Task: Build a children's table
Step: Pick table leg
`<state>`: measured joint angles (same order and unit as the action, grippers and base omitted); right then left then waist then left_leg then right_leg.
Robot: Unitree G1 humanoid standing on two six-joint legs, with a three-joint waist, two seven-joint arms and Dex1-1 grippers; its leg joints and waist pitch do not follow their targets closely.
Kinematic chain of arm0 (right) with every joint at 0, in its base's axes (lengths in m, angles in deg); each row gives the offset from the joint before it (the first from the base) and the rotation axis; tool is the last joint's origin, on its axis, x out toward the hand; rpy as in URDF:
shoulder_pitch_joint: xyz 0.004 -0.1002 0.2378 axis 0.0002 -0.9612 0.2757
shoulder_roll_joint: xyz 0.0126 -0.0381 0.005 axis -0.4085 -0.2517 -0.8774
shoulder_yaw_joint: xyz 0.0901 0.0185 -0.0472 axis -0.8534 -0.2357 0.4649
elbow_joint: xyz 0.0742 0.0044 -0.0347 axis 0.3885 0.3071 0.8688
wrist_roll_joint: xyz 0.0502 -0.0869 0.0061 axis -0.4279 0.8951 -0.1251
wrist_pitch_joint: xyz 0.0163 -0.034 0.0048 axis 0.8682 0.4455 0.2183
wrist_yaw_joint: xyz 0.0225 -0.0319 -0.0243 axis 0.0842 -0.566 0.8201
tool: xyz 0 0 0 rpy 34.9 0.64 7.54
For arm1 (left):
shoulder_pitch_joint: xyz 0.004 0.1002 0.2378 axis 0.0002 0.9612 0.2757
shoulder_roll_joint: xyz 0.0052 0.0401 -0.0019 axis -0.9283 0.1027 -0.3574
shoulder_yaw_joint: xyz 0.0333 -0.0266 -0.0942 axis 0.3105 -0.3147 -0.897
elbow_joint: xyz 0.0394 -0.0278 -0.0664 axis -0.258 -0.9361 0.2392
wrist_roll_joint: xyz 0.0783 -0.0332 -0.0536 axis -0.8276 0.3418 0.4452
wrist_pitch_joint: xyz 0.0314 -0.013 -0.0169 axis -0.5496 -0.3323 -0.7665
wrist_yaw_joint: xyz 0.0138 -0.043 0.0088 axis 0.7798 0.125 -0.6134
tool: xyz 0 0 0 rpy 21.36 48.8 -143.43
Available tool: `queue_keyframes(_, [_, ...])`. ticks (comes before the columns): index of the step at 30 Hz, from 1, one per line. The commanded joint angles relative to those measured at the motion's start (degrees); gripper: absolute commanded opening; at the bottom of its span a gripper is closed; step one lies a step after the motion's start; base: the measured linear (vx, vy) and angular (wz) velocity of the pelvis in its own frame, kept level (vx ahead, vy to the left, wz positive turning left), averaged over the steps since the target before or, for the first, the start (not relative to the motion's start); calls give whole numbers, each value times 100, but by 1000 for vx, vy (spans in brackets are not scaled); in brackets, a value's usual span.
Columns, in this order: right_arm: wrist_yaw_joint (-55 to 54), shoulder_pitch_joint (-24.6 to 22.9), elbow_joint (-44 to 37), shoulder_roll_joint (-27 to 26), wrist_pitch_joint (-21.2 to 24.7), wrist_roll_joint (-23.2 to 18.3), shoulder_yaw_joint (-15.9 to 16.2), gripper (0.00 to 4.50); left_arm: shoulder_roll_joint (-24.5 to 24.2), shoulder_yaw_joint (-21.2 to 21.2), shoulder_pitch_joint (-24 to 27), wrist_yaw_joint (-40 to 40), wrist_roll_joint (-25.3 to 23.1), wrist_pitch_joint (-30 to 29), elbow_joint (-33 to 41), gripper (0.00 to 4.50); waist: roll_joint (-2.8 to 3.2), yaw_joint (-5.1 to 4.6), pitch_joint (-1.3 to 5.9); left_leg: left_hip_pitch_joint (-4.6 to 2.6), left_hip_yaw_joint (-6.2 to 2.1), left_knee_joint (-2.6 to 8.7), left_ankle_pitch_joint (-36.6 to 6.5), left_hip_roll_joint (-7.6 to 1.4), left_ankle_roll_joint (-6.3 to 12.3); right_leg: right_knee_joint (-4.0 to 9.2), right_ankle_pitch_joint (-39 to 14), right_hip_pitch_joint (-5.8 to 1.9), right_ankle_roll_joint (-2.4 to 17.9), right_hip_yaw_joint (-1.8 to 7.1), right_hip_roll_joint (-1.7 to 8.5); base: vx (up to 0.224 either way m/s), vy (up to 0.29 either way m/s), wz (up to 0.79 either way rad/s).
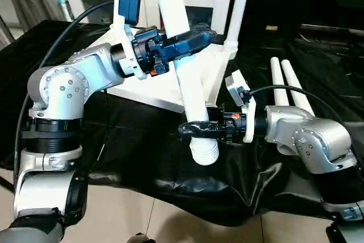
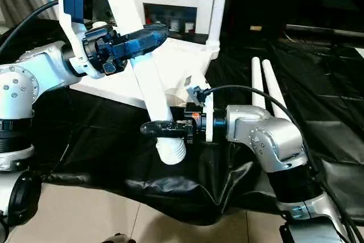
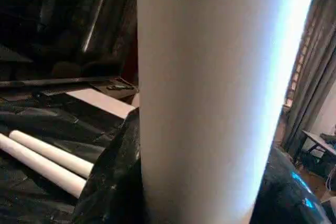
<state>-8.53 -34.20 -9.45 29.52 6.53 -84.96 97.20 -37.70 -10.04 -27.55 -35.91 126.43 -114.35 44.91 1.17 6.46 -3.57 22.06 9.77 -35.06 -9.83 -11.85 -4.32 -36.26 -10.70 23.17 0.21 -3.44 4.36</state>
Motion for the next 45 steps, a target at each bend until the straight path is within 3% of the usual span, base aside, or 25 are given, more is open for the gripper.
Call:
queue_keyframes(1, [-189,-8,87,0,39,32,-119,203,40,-29,-132,78,191,-40,118,172,-55,15,466,-79,14,363,-683,-49,-76,374,-789,-332,1140,221,282,0,0,0])
queue_keyframes(2, [-231,-10,89,-27,18,38,-141,192,43,-27,-124,63,175,-26,120,172,-59,15,467,-78,15,361,-689,-45,-82,375,-798,-331,1134,219,278,0,0,0])
queue_keyframes(5, [-527,-9,144,-221,-160,126,-268,191,186,-132,-121,-364,56,51,39,242,-55,13,466,-75,11,362,-717,-47,-120,382,-833,-328,1127,217,287,0,0,0])
queue_keyframes(7, [-772,-13,198,-357,-311,247,-320,190,385,-411,-227,-852,110,72,-240,242,-48,12,464,-78,19,359,-714,-44,-136,386,-816,-318,1127,220,275,0,0,0])
queue_keyframes(9, [-984,-18,247,-469,-453,375,-336,188,488,-514,-247,-1139,18,195,-355,278,-59,21,470,-74,13,357,-726,-36,-154,389,-830,-334,1122,213,282,0,0,0])
queue_keyframes(13, [-2128,-26,566,-916,-1269,1288,-202,188,685,-179,-47,-2147,-1069,721,-414,296,-57,-6,470,-72,-6,383,-712,-45,-272,418,-951,-322,892,207,285,0,0,0])
queue_keyframes(15, [-2274,-31,594,-975,-1378,1399,-184,187,751,-191,-8,-2294,-1098,715,-387,314,-48,-1,476,-75,-5,384,-705,-39,-280,408,-951,-334,828,213,286,0,0,0])
queue_keyframes(17, [-3011,3,757,-1227,-1773,1864,-144,187,1030,-198,87,-3061,-1378,778,-236,315,-45,-15,480,-61,-8,380,-630,-56,-292,380,-714,-320,904,216,285,0,0,0])
queue_keyframes(20, [-3258,20,798,-1276,-1990,2140,-31,187,1127,-121,132,-3388,-1595,892,-187,315,-64,-21,483,-57,-1,376,-597,-32,-256,380,-587,-335,942,209,271,0,0,0])
queue_keyframes(23, [-3469,3,944,-1440,-2330,2505,121,186,1410,-138,187,-3642,-1662,1048,-189,281,-64,-26,476,-45,5,374,-645,-25,-214,401,-638,-341,895,213,271,0,0,0])
queue_keyframes(27, [-3619,-5,1052,-1532,-2491,2663,145,186,1550,-205,193,-3915,-1757,1046,-165,245,-41,-36,467,-58,-4,382,-776,-32,-186,411,-725,-327,878,212,266,0,0,0])
queue_keyframes(33, [-3702,-1,1113,-1617,-2610,2763,80,186,1608,-230,214,-4079,-1770,995,-110,191,-37,-43,466,-61,-8,383,-839,-29,-165,415,-744,-327,861,210,260,0,0,0])
queue_keyframes(40, [-3822,45,1220,-1613,-2905,2963,75,186,1598,-252,193,-4002,-1668,939,-50,179,-47,-56,470,-60,-6,379,-815,-28,-149,409,-653,-323,895,211,260,0,0,0])
queue_keyframes(41, [-3604,33,1166,-1671,-2839,2696,-14,186,1577,-248,194,-3927,-1601,879,11,179,-48,-57,471,-61,-1,377,-828,-24,-128,407,-654,-327,918,210,264,0,0,0])
queue_keyframes(43, [-3324,13,1089,-1756,-2729,2371,-147,242,1550,-247,197,-3850,-1516,804,86,179,-43,-70,463,-59,-10,386,-888,-35,-106,405,-698,-331,925,207,264,0,0,0])
queue_keyframes(45, [-2945,55,919,-1762,-2198,1765,-438,256,1367,-197,198,-3476,-1304,570,198,179,-45,-71,463,-64,-8,387,-907,-29,-51,405,-712,-330,943,208,265,0,0,0])
